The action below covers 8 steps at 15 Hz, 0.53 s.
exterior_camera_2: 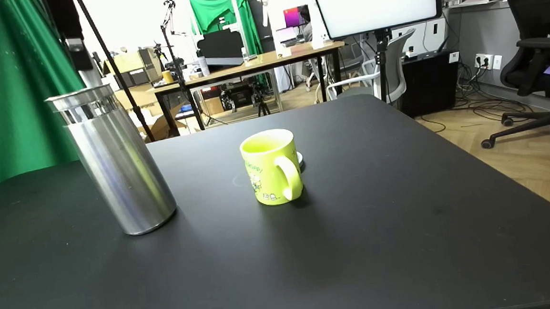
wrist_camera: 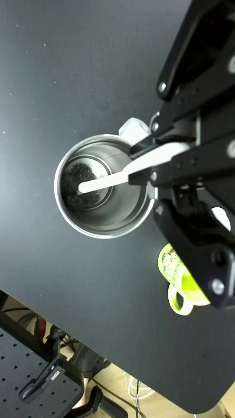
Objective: Clean inside the flask using the bottle brush
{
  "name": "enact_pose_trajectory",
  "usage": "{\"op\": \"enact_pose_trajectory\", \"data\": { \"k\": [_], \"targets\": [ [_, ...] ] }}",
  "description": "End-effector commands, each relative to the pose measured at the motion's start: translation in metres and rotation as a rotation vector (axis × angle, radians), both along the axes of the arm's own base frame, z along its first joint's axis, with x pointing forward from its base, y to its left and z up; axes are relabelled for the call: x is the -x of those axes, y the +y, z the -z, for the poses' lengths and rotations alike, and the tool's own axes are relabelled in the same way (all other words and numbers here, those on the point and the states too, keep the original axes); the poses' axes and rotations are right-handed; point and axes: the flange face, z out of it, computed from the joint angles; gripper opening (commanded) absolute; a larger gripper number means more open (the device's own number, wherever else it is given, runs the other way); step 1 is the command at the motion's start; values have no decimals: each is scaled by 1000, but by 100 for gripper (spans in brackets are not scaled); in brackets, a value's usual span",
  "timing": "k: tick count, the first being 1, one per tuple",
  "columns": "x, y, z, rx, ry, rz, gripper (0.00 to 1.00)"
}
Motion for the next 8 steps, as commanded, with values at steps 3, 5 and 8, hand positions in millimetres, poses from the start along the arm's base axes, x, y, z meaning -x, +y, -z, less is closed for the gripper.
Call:
{"op": "enact_pose_trajectory", "data": {
  "k": [3,5,8],
  "targets": [
    [4,6,-33,-6,-56,-26,4],
    [7,11,-47,-9,-85,-44,4],
    [12,22,-69,-14,-129,-80,4]
  ]
}}
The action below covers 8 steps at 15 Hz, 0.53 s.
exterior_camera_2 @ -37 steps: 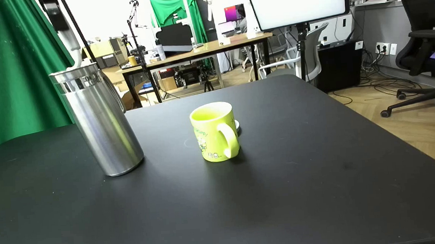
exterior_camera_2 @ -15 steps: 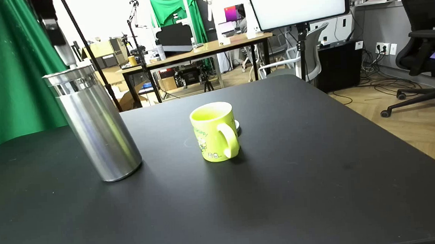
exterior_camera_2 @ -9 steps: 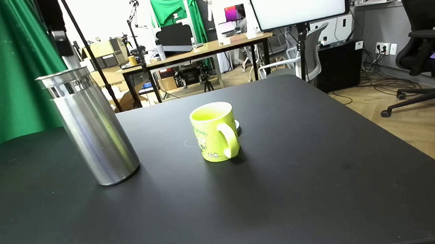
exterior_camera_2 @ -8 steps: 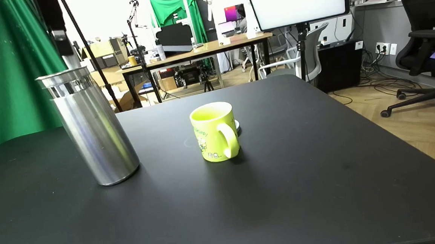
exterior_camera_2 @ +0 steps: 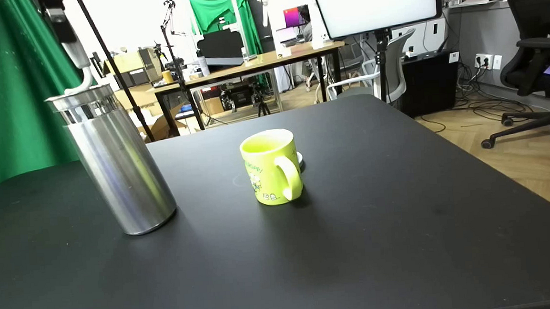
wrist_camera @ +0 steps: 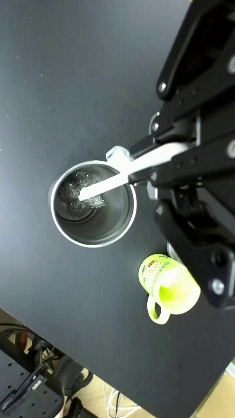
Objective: Clean inside the flask using the bottle brush
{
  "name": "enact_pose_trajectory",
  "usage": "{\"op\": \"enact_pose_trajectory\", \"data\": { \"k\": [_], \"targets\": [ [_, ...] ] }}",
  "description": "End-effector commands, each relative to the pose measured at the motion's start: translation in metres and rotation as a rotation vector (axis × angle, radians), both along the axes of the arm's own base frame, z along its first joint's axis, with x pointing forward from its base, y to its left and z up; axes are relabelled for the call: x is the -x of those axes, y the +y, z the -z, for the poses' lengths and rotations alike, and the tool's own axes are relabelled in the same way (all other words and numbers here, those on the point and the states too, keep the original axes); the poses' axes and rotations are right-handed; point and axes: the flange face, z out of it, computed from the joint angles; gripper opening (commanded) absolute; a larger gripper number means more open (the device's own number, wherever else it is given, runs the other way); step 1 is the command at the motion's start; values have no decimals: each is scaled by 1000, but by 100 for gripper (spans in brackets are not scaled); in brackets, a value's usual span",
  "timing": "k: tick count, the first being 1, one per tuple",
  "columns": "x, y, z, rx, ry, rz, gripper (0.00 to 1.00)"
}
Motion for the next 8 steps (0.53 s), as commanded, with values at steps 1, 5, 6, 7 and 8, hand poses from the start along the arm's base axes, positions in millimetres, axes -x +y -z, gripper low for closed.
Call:
{"op": "enact_pose_trajectory", "data": {
  "k": [1,5,6,7,8],
  "targets": [
    [9,13,-32,-18,-55,-42,4],
    [19,23,-58,-49,-99,-94,4],
    [23,25,-64,-59,-107,-111,4],
    [27,25,-69,-71,-110,-129,4],
    [32,25,-74,-85,-112,-149,4]
  ]
}}
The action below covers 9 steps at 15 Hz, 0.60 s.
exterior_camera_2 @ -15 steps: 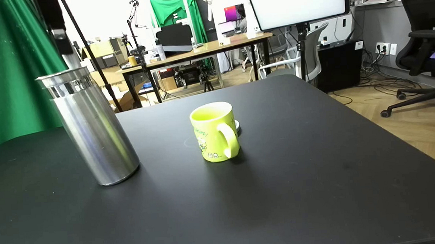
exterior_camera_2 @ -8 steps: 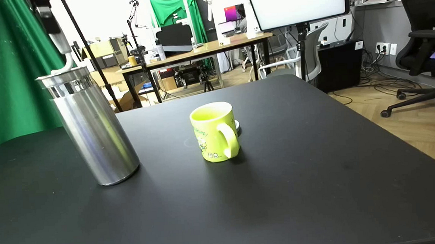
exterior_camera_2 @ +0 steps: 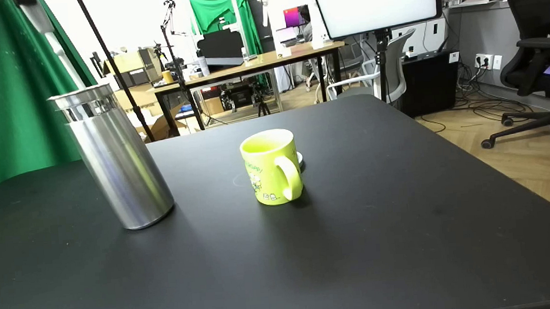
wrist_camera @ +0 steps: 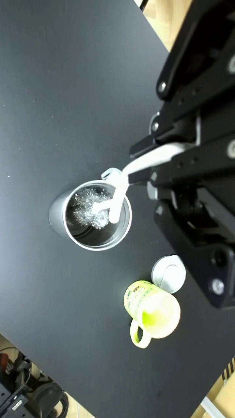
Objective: Clean inside the flask using the bottle brush
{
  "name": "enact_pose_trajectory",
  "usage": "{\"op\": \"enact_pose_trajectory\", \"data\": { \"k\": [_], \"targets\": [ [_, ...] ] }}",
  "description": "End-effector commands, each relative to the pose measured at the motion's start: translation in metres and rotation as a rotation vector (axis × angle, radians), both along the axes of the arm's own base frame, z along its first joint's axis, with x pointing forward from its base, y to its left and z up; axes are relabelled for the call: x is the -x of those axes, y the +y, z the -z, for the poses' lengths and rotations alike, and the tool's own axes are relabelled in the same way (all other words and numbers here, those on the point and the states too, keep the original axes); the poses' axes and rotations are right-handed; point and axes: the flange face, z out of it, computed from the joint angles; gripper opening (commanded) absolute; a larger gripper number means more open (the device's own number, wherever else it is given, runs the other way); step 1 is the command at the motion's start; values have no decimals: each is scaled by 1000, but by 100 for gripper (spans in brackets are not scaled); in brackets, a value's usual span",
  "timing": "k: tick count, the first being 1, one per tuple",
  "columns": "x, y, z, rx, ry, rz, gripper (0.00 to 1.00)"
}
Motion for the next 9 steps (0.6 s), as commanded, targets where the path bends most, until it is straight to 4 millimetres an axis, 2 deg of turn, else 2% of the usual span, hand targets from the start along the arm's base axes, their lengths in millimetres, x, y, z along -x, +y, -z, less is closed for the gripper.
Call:
{"op": "enact_pose_trajectory", "data": {
  "k": [1,5,9],
  "targets": [
    [21,2,-25,-56,-14,-71,4],
    [36,4,-32,-80,-18,-143,4],
    [38,-4,-20,-70,4,-149,4]
  ]
}}
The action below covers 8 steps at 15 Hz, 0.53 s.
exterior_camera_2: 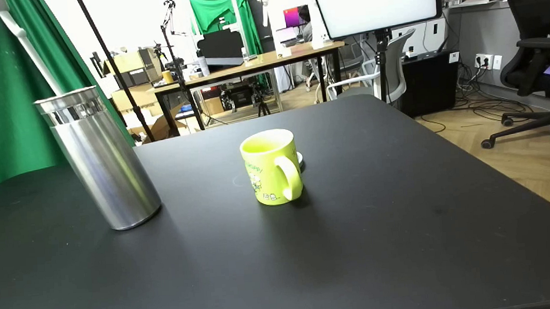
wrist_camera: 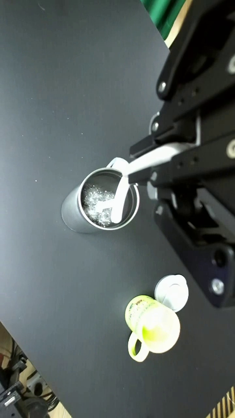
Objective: Clean inside the flask using the bottle brush
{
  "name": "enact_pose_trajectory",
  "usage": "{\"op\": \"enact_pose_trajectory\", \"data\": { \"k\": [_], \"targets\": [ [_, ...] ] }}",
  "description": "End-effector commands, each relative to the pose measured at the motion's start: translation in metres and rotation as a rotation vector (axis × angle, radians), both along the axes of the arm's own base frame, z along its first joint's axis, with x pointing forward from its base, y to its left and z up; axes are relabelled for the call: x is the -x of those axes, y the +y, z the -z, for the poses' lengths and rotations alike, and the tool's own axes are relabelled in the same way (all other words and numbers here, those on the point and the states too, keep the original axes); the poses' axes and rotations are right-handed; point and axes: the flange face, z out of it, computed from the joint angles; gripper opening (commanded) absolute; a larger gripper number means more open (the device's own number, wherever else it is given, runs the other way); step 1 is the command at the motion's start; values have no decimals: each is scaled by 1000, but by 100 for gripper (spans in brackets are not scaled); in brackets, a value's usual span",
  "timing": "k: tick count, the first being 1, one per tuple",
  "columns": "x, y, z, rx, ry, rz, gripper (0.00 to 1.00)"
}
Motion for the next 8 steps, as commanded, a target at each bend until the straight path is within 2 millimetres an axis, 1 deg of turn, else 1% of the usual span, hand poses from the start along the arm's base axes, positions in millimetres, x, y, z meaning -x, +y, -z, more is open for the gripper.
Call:
{"op": "enact_pose_trajectory", "data": {
  "k": [1,8],
  "targets": [
    [4,-10,11,-8,27,4,4],
    [-6,-28,39,2,88,50,4]
  ]
}}
